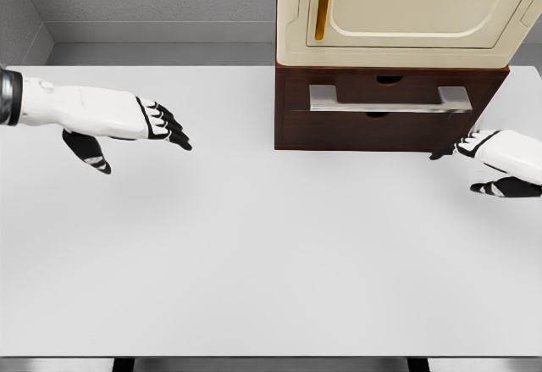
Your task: Put the switch into the drawer with left arm, and close the drawer with right arm
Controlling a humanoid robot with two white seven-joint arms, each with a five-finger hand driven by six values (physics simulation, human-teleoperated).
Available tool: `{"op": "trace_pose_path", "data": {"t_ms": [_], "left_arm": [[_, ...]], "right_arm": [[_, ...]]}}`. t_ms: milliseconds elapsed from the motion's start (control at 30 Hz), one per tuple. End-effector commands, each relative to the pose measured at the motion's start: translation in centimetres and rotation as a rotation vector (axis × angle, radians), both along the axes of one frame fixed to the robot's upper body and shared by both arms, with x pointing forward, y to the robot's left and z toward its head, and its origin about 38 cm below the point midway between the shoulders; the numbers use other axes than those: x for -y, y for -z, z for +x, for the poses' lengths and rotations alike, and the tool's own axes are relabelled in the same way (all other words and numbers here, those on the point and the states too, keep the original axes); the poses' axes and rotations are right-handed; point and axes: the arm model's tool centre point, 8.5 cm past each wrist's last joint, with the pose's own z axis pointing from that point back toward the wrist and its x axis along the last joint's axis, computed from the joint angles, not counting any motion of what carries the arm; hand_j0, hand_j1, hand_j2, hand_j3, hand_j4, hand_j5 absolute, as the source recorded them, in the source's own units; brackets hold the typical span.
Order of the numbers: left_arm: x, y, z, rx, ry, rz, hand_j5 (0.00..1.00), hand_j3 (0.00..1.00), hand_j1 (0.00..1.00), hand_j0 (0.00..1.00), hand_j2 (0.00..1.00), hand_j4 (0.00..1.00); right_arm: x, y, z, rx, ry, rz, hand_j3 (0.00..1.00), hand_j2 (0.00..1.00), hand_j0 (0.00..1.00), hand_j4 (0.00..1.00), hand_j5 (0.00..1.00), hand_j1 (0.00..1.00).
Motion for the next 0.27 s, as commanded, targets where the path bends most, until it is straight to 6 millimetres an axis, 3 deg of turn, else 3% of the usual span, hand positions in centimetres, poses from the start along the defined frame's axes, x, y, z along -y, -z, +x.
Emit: {"op": "trace_pose_path", "data": {"t_ms": [0, 133, 233], "left_arm": [[0.0, -0.2, 0.0, 0.002, -0.003, -0.009, 1.00, 1.00, 1.00, 1.00, 1.00, 1.00], [0.0, -0.3, 0.0, 0.003, -0.003, -0.010, 1.00, 1.00, 1.00, 1.00, 1.00, 1.00], [0.0, -0.3, 0.0, 0.003, -0.003, -0.010, 1.00, 1.00, 1.00, 1.00, 1.00, 1.00]], "right_arm": [[-1.2, 0.1, -0.2, 0.003, -0.036, -0.028, 1.00, 1.00, 1.00, 1.00, 1.00, 1.00], [-2.7, -0.3, -0.6, 0.022, -0.083, -0.040, 1.00, 1.00, 1.00, 1.00, 1.00, 1.00], [-2.8, -0.2, -0.6, 0.020, -0.083, -0.052, 1.00, 1.00, 1.00, 1.00, 1.00, 1.00]]}}
